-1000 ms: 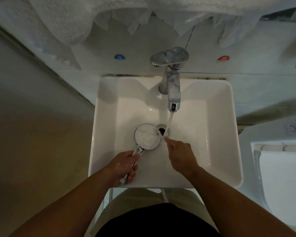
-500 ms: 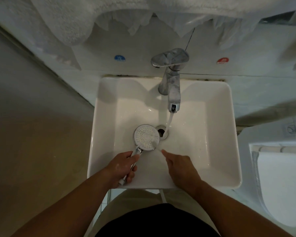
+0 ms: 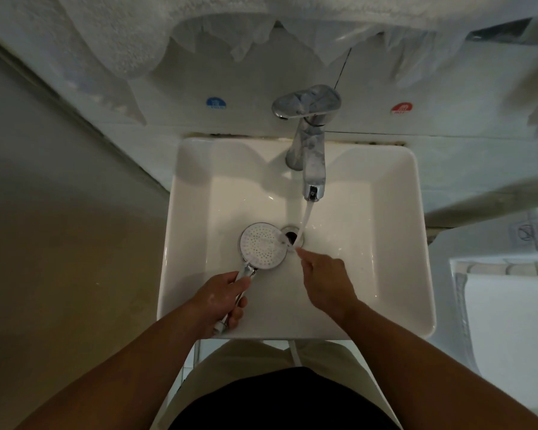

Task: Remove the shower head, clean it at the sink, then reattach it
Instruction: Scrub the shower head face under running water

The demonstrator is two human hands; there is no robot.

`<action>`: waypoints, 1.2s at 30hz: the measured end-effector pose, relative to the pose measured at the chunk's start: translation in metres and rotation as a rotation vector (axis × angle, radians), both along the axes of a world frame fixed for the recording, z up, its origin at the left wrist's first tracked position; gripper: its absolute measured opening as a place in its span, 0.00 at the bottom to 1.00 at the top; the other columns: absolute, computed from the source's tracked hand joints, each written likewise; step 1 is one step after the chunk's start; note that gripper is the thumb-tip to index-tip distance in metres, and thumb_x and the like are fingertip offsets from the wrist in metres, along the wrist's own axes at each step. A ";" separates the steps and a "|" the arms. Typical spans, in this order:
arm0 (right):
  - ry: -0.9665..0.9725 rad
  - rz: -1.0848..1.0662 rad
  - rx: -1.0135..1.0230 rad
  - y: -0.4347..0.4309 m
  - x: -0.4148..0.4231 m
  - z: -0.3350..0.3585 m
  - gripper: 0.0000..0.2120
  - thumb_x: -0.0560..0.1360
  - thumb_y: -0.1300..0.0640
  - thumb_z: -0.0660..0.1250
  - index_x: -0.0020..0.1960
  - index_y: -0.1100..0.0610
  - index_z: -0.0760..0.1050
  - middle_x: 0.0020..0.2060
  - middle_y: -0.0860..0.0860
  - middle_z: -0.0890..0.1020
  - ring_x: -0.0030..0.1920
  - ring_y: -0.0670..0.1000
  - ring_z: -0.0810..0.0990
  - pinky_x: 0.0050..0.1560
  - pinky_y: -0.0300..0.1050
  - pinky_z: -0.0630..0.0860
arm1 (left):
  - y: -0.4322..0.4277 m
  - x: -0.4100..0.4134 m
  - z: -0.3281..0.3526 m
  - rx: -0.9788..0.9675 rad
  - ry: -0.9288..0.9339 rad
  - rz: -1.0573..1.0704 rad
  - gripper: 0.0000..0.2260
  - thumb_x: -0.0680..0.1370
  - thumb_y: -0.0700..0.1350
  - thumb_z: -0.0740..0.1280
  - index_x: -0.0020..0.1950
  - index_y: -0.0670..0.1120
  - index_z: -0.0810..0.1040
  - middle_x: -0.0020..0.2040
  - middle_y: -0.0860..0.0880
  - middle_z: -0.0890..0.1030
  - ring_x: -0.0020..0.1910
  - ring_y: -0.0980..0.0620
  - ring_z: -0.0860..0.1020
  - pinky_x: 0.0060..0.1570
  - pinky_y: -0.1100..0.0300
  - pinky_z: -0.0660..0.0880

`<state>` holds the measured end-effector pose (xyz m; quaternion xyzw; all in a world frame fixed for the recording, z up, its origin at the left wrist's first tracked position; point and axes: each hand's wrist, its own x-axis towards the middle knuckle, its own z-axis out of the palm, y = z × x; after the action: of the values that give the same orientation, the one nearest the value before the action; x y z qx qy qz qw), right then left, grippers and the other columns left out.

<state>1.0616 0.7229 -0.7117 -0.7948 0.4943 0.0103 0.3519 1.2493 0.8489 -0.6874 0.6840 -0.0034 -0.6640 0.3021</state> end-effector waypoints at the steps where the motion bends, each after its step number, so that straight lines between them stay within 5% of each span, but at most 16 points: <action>1: 0.006 -0.012 -0.015 -0.004 0.004 -0.001 0.18 0.85 0.54 0.57 0.72 0.52 0.75 0.49 0.52 0.87 0.37 0.45 0.81 0.47 0.38 0.76 | 0.000 0.000 0.000 0.001 -0.001 0.003 0.09 0.84 0.49 0.64 0.51 0.44 0.77 0.32 0.46 0.74 0.23 0.53 0.67 0.23 0.63 0.64; 8: -0.018 0.065 0.087 0.030 -0.015 0.015 0.18 0.85 0.54 0.57 0.73 0.50 0.73 0.51 0.52 0.87 0.39 0.45 0.81 0.47 0.38 0.79 | 0.001 -0.001 -0.002 -0.004 -0.029 -0.008 0.10 0.84 0.50 0.64 0.53 0.43 0.77 0.33 0.45 0.74 0.23 0.53 0.67 0.24 0.61 0.64; 12: 0.001 -0.031 0.043 -0.006 0.007 0.006 0.17 0.85 0.55 0.58 0.71 0.52 0.75 0.42 0.50 0.85 0.30 0.43 0.78 0.35 0.31 0.73 | 0.000 -0.001 -0.001 0.003 -0.020 0.011 0.10 0.84 0.49 0.64 0.52 0.43 0.77 0.33 0.46 0.74 0.23 0.53 0.67 0.24 0.62 0.64; 19: 0.005 0.047 0.131 0.028 -0.011 0.024 0.18 0.85 0.54 0.59 0.73 0.51 0.73 0.54 0.52 0.86 0.36 0.42 0.79 0.44 0.31 0.72 | -0.001 -0.002 0.002 0.007 -0.049 0.006 0.10 0.84 0.49 0.64 0.51 0.44 0.78 0.33 0.45 0.74 0.23 0.53 0.67 0.25 0.63 0.65; 22: -0.025 -0.049 0.176 0.003 -0.001 0.029 0.20 0.83 0.55 0.62 0.74 0.50 0.72 0.53 0.53 0.85 0.33 0.42 0.79 0.34 0.29 0.71 | 0.000 -0.001 0.002 0.015 -0.024 0.014 0.10 0.84 0.50 0.64 0.54 0.43 0.78 0.34 0.45 0.74 0.23 0.53 0.67 0.25 0.63 0.64; 27: -0.012 0.061 0.173 0.002 0.005 0.030 0.21 0.85 0.57 0.56 0.78 0.54 0.65 0.54 0.56 0.84 0.43 0.49 0.82 0.47 0.41 0.78 | 0.000 0.000 0.001 0.024 -0.001 0.028 0.10 0.84 0.49 0.64 0.56 0.43 0.78 0.33 0.46 0.74 0.23 0.53 0.67 0.23 0.63 0.64; 31: -0.051 -0.055 0.143 0.013 0.001 0.023 0.19 0.85 0.58 0.58 0.76 0.52 0.67 0.44 0.52 0.83 0.35 0.47 0.80 0.37 0.40 0.76 | 0.000 0.000 -0.001 0.028 -0.003 0.032 0.10 0.83 0.50 0.64 0.57 0.43 0.77 0.33 0.46 0.75 0.22 0.53 0.67 0.24 0.63 0.65; 36: -0.075 -0.035 0.069 0.012 0.016 0.017 0.19 0.85 0.55 0.57 0.75 0.53 0.70 0.51 0.54 0.86 0.41 0.47 0.82 0.48 0.45 0.82 | -0.001 -0.001 -0.001 0.030 0.010 0.044 0.10 0.83 0.49 0.65 0.58 0.43 0.78 0.32 0.46 0.74 0.23 0.53 0.67 0.23 0.63 0.65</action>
<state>1.0772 0.7346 -0.6951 -0.7732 0.4939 -0.0085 0.3977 1.2485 0.8483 -0.6888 0.6850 0.0232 -0.6607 0.3063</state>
